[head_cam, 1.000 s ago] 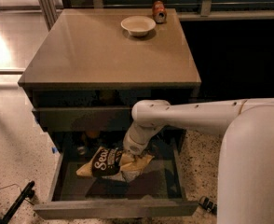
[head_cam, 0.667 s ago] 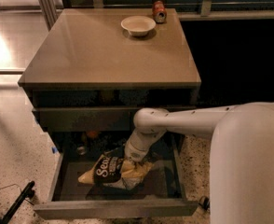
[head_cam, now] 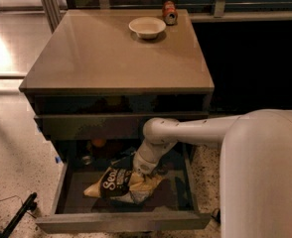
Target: Place brown chip bag into middle drawer
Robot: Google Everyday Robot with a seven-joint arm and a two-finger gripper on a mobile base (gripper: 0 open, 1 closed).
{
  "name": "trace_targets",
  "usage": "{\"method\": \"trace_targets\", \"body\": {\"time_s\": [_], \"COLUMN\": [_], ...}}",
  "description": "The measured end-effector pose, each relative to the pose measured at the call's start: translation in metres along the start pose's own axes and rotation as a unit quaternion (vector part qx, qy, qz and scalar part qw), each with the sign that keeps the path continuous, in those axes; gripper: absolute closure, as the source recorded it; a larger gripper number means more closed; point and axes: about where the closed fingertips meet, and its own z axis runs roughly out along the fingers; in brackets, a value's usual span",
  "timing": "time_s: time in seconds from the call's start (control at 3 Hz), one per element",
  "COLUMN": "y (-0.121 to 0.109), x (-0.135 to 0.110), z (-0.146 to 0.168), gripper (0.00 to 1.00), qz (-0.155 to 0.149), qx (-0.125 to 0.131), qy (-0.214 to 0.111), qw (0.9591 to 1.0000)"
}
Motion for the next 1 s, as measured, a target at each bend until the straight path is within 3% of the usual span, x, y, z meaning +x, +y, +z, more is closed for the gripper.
{"method": "trace_targets", "body": {"time_s": [0.67,1.0], "y": [-0.007,-0.007], "x": [0.047,0.047], "z": [0.061,0.061], "gripper": [1.0,1.0], "qz": [0.05,0.05], "qx": [-0.05,-0.05], "qy": [-0.006,-0.006], "qw": [0.9975,0.9975]}}
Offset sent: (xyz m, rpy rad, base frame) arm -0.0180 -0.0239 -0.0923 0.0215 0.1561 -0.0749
